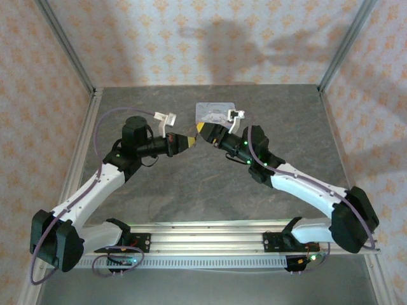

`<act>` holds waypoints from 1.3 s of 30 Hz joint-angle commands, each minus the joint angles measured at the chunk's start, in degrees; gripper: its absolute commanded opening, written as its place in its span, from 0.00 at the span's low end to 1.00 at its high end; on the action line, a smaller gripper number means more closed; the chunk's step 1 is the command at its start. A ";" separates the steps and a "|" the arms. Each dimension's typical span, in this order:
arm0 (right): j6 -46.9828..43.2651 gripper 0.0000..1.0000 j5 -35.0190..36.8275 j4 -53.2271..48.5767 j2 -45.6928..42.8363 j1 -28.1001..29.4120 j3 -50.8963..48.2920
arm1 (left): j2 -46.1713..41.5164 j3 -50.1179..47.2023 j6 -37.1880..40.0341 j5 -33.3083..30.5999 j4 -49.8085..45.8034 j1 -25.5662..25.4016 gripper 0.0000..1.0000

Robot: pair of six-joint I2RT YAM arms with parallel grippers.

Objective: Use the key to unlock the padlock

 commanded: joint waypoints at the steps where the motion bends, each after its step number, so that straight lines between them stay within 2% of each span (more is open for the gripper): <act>1: -4.75 0.61 5.46 -10.66 -2.60 -0.77 2.30 | -0.23 1.77 6.23 -2.08 -4.41 0.72 0.00; 7: -9.45 0.61 19.31 -30.40 0.68 -1.66 7.60 | 1.75 2.84 13.10 -6.93 -11.15 0.74 0.00; 11: -12.32 0.62 27.80 -43.16 11.86 -1.59 15.71 | 3.99 3.61 15.49 -10.02 -13.19 0.73 0.00; 14: -14.17 0.62 31.16 -47.17 22.07 -1.48 22.15 | 6.26 4.00 16.23 -10.51 -13.33 0.74 0.00; 18: -16.75 0.57 35.90 -46.60 33.33 -1.48 28.66 | 8.84 4.84 18.24 -11.21 -14.90 0.74 0.00; 22: -18.51 0.51 37.71 -46.91 40.80 -2.13 34.52 | 10.77 5.25 20.70 -12.17 -16.77 1.19 0.00; 26: -17.53 0.48 36.68 -46.65 45.29 -4.21 37.40 | 13.32 4.88 19.83 -11.38 -14.74 3.12 0.00; 32: -18.64 0.47 34.55 -42.75 48.34 -5.86 37.88 | 17.88 5.50 17.32 -9.72 -10.73 5.22 0.00; 39: -20.84 0.47 30.58 -39.71 51.20 -6.70 39.16 | 18.18 4.62 17.28 -11.40 -9.54 5.23 0.00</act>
